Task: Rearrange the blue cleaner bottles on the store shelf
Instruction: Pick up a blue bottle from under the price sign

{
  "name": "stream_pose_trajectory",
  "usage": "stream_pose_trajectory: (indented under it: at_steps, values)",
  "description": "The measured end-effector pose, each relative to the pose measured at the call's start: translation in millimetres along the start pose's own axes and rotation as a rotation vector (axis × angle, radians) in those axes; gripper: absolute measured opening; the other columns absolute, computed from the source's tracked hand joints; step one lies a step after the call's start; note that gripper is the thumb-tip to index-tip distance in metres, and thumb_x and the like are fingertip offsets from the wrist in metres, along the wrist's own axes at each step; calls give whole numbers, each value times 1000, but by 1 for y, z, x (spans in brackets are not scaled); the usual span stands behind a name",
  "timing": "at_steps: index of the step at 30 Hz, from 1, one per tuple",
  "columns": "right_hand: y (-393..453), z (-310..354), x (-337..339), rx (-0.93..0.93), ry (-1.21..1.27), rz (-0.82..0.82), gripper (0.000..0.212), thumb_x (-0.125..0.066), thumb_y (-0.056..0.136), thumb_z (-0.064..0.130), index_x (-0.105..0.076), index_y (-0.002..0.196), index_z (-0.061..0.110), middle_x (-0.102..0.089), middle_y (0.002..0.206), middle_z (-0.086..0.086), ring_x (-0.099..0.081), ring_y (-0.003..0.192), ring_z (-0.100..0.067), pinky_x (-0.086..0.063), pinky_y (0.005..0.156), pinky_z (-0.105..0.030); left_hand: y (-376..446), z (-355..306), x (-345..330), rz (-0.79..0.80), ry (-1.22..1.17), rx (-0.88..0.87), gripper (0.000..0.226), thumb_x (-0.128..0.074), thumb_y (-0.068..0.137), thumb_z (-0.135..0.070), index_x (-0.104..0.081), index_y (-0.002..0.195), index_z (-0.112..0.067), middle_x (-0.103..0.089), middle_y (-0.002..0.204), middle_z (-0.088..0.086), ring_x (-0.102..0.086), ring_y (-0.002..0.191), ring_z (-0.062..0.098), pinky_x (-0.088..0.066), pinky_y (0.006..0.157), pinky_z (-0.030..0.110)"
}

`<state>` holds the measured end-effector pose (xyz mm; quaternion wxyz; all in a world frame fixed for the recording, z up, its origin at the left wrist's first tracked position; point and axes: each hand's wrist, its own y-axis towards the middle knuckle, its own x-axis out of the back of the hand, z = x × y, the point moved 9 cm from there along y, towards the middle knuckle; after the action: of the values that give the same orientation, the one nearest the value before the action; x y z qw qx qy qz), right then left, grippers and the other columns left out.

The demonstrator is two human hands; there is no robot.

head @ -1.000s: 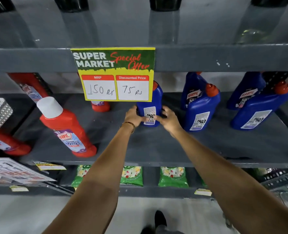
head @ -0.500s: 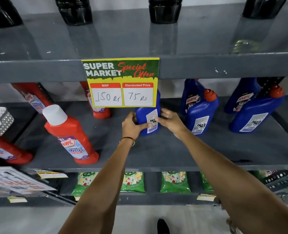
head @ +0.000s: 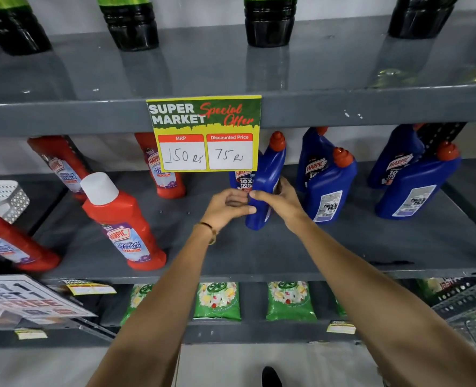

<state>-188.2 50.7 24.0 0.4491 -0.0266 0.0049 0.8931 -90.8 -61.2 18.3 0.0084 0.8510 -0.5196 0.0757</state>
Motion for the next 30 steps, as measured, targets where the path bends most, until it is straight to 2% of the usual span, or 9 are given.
stream_pose_trajectory:
  at_steps: [2, 5, 9, 12, 16, 20, 23, 27, 30]
  values:
    - [-1, 1, 1, -25, 51, 82, 55, -81, 59, 21, -58, 109, 21, -70, 103, 3, -66, 100, -17, -52, 77, -26, 0, 6, 2, 87, -33, 86, 41, -71, 75, -4, -58, 114, -11, -59, 122, 13, -57, 110, 21, -53, 87, 24]
    - [-5, 4, -8, -82, 116, 271, 44, -75, 65, 19, -62, 108, 23, -73, 99, 7, -67, 97, -13, -55, 77, -27, -5, 13, -11, 222, -160, 205, 47, -59, 85, -3, -46, 130, -6, -51, 135, 12, -51, 122, 23, -46, 99, 33]
    - [-11, 7, -13, -134, 210, 405, 34, -68, 70, 12, -65, 104, 20, -74, 94, 5, -66, 94, -15, -56, 77, -26, -16, 16, -33, 391, -264, 259, 39, -51, 89, -2, -47, 127, -8, -62, 110, 4, -65, 94, 14, -56, 84, 27]
    - [-14, 8, -18, -146, 249, 471, 42, -73, 68, 16, -64, 109, 18, -72, 101, 1, -65, 99, -18, -55, 86, -30, -16, 15, -36, 389, -277, 257, 32, -54, 86, 2, -55, 114, -16, -63, 103, 2, -67, 88, 13, -58, 79, 28]
    - [-11, 13, -19, -145, 286, 473, 50, -74, 70, 23, -61, 118, 17, -71, 111, 0, -63, 109, -20, -55, 90, -32, -11, 14, -36, 271, -247, 251, 43, -66, 79, -1, -52, 118, -12, -63, 112, 5, -63, 101, 21, -54, 90, 38]
    - [-4, 9, -9, -134, 230, 386, 32, -60, 84, 13, -64, 113, 24, -73, 106, 7, -66, 105, -12, -57, 80, -26, -8, 17, -13, -85, -138, 174, 52, -83, 61, -4, -54, 103, -15, -64, 105, 5, -63, 92, 20, -56, 74, 28]
    - [-6, -4, -7, -149, 141, 354, 33, -55, 89, 9, -63, 111, 31, -72, 106, 13, -65, 103, -7, -57, 77, -24, -10, 20, 6, -311, 104, 113, 62, -91, 46, -14, -56, 97, -18, -67, 98, 2, -63, 88, 19, -53, 77, 32]
    - [-10, -23, -10, -176, 113, 339, 37, -52, 90, 6, -61, 113, 34, -72, 106, 17, -65, 103, -2, -56, 78, -22, -12, 35, 6, -341, 271, 180, 80, -92, 41, -20, -55, 111, -10, -65, 113, 8, -61, 102, 25, -53, 90, 42]
    - [-14, -33, -11, -206, 112, 330, 39, -51, 91, 5, -57, 119, 31, -71, 106, 18, -65, 101, 0, -56, 76, -19, -15, 44, 5, -355, 321, 214, 82, -92, 42, -21, -51, 112, -9, -61, 117, 9, -59, 105, 25, -51, 91, 39]
